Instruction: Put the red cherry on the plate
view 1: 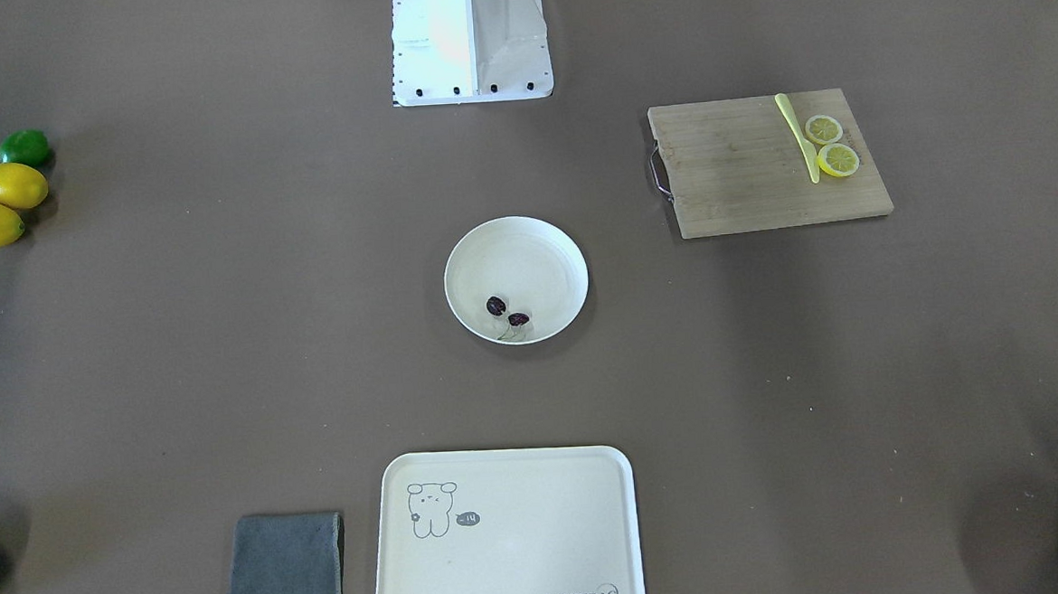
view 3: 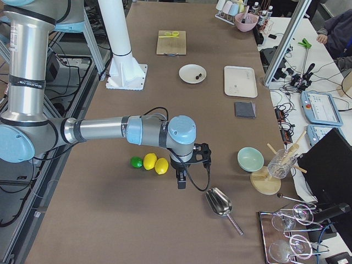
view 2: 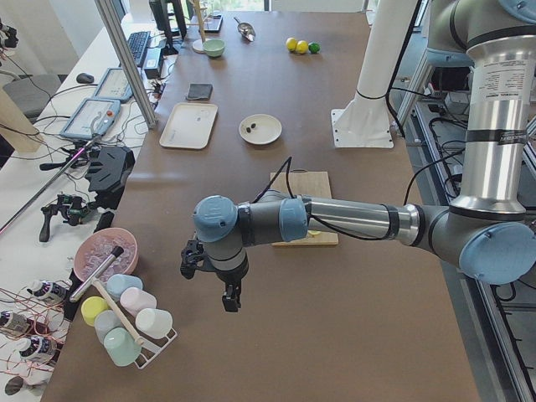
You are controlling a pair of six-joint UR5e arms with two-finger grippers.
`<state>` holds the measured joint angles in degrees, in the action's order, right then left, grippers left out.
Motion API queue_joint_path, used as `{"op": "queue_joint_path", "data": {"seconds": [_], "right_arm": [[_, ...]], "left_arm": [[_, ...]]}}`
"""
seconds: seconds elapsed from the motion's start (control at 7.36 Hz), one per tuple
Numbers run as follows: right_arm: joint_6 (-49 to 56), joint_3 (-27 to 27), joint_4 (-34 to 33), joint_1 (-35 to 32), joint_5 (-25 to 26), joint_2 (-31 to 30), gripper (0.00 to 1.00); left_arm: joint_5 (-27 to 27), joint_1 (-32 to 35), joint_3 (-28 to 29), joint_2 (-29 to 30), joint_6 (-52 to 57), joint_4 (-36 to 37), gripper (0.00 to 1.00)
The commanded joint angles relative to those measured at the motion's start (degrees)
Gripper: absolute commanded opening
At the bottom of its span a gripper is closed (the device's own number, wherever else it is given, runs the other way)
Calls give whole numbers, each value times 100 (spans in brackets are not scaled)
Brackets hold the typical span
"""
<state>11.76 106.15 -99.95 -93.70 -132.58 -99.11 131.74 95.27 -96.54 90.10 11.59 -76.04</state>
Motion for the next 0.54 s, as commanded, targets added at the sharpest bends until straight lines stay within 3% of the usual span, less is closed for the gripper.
{"op": "queue_joint_path", "data": {"seconds": [0.0, 0.41], "right_arm": [[11, -7, -7, 0, 30, -3, 100], [11, -7, -7, 0, 39, -12, 100]], "left_arm": [[1, 1, -49, -2, 10, 1, 98], [10, 1, -49, -37, 10, 10, 98]]}}
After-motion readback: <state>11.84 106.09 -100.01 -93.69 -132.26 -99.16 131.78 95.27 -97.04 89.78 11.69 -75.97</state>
